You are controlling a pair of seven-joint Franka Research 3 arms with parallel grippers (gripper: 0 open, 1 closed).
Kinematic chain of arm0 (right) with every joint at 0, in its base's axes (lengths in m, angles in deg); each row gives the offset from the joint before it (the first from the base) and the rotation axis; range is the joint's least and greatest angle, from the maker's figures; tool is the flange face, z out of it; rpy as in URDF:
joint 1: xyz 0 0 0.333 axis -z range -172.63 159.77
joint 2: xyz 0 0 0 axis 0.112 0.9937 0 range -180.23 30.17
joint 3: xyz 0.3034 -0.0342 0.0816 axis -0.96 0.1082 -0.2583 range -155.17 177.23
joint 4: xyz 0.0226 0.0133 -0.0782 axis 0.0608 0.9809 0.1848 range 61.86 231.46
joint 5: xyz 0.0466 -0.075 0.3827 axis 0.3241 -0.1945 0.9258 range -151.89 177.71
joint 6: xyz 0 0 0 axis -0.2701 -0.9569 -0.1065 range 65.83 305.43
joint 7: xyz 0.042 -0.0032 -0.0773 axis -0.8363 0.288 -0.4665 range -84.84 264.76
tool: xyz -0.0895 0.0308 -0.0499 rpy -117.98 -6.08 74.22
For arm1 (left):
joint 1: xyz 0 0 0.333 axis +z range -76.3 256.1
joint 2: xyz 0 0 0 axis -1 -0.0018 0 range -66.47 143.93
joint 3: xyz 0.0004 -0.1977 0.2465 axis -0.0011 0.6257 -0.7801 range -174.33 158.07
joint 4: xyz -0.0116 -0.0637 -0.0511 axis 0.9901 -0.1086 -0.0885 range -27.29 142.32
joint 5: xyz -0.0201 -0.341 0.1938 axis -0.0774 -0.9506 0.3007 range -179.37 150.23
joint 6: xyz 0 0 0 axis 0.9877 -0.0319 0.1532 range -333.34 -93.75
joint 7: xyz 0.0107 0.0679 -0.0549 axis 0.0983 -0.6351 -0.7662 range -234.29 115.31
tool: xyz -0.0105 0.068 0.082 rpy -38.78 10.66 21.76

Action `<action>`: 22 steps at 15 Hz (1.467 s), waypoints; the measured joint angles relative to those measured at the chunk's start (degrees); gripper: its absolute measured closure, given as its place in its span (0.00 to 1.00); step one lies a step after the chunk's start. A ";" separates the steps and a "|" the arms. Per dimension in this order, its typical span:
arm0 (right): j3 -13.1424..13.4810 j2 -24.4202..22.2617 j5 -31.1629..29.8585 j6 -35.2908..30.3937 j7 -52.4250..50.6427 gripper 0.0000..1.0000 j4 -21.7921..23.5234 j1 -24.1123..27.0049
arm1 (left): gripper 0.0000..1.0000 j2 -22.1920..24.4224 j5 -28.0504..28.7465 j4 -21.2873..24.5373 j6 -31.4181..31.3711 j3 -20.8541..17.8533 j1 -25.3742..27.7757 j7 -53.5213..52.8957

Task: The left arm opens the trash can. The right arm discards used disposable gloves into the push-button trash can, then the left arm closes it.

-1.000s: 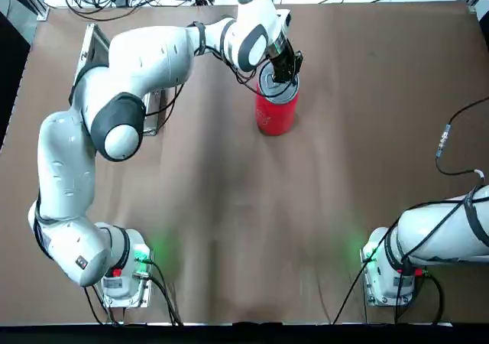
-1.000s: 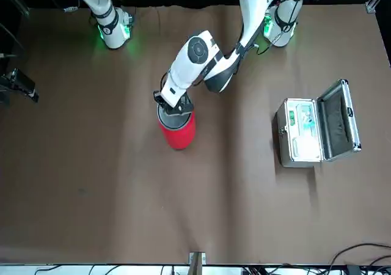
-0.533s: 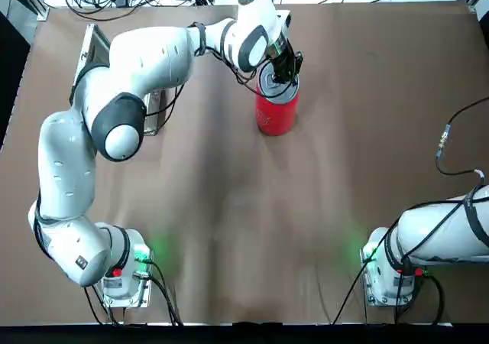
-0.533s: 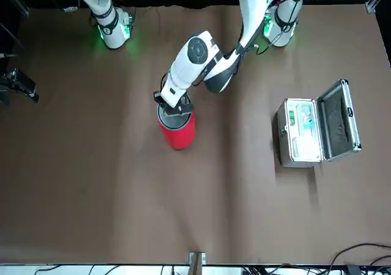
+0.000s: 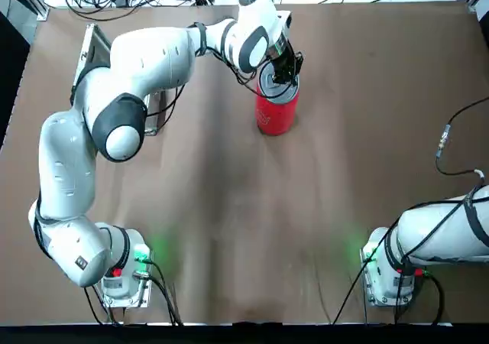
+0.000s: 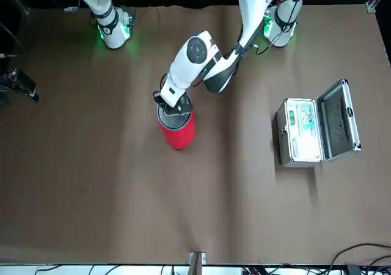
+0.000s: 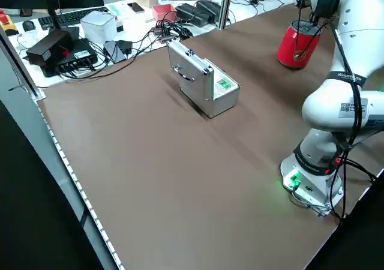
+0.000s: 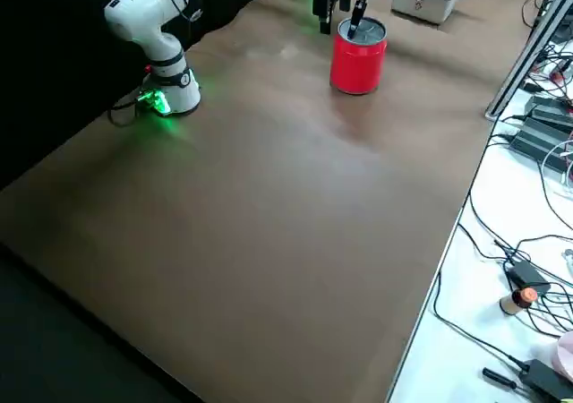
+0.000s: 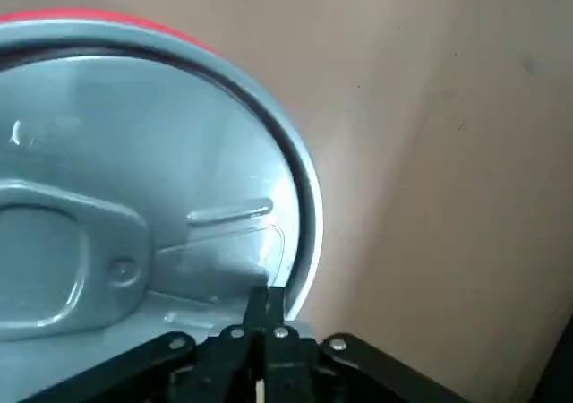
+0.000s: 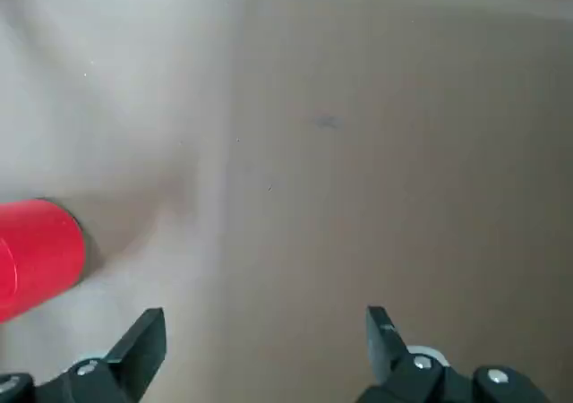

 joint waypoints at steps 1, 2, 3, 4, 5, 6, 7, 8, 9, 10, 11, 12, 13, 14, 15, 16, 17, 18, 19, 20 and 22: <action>0.00 0.00 0.00 0.00 0.00 0.01 0.00 0.00 | 0.99 0.00 0.00 -0.02 0.00 -0.01 0.00 0.00; 0.00 0.00 0.00 0.00 0.00 0.01 0.00 0.00 | 0.99 0.00 0.00 -0.03 0.00 -0.01 0.00 0.01; -0.01 0.00 0.00 0.01 0.00 0.01 0.00 0.00 | 0.99 0.00 0.00 -0.07 0.00 -0.02 0.00 0.05; -0.02 0.00 0.00 0.01 -0.01 0.01 0.00 -0.01 | 0.99 0.00 0.00 -0.10 0.01 -0.02 0.00 0.09; -0.02 0.00 0.00 0.01 -0.01 0.01 0.00 -0.01 | 0.99 0.00 0.00 -0.26 0.06 -0.04 0.00 0.17; -0.02 0.00 0.00 0.01 -0.01 0.01 0.00 -0.01 | 0.99 0.00 0.00 -0.36 0.08 -0.09 0.01 0.22; -0.02 0.00 0.00 0.01 -0.01 0.01 0.00 -0.01 | 0.99 0.00 0.00 -0.48 0.08 -0.14 0.01 0.53; -0.03 0.00 0.00 0.01 -0.01 0.01 0.00 -0.02 | 0.99 0.01 0.07 -0.63 0.08 -0.21 0.02 1.07; -0.05 0.00 0.00 0.00 -0.02 0.01 0.00 -0.05 | 0.99 0.09 0.13 -0.86 0.08 -0.26 0.06 1.49; -0.08 0.00 0.00 -0.01 -0.02 0.01 0.00 -0.07 | 0.99 0.22 0.19 -1.09 0.08 -0.31 0.10 1.84; -0.11 0.00 0.00 -0.03 -0.02 0.01 0.00 -0.09 | 0.99 0.47 0.20 -1.19 0.08 -0.36 0.16 2.03; -0.13 0.00 0.00 -0.04 -0.02 0.01 0.00 -0.10 | 0.99 0.85 0.20 -1.27 0.08 -0.38 0.24 2.15; -0.13 0.00 0.00 -0.04 -0.02 0.01 0.00 -0.10 | 0.99 1.35 0.20 -1.34 0.10 -0.40 0.34 2.51; -0.13 0.00 0.00 -0.04 -0.02 0.01 0.01 -0.10 | 0.99 1.97 0.20 -1.36 0.36 -0.43 0.49 3.18; -0.13 0.00 0.00 -0.04 -0.02 0.01 0.01 -0.11 | 0.99 2.65 0.20 -1.38 0.86 -0.45 0.76 3.66; -0.13 0.00 0.00 -0.04 -0.02 0.01 0.01 -0.11 | 0.99 3.34 0.20 -1.42 1.27 -0.51 1.14 3.99; -0.14 0.00 0.00 -0.04 -0.02 0.01 0.01 -0.12 | 0.99 4.07 0.20 -1.43 1.73 -0.55 1.64 4.16; -0.14 0.00 0.00 -0.04 -0.02 0.01 0.01 -0.12 | 0.99 4.77 0.20 -1.44 2.59 -0.56 2.18 4.21; -0.14 0.00 0.00 -0.05 -0.02 0.01 0.01 -0.12 | 0.99 5.48 0.20 -1.45 3.57 -0.55 2.80 4.29; -0.14 0.00 0.00 -0.06 -0.02 0.01 0.01 -0.13 | 0.99 6.10 0.20 -1.45 4.41 -0.51 3.46 4.30; -0.15 0.00 0.00 -0.06 -0.03 0.01 0.02 -0.14 | 0.96 7.41 0.20 -1.48 6.58 -0.44 4.78 4.30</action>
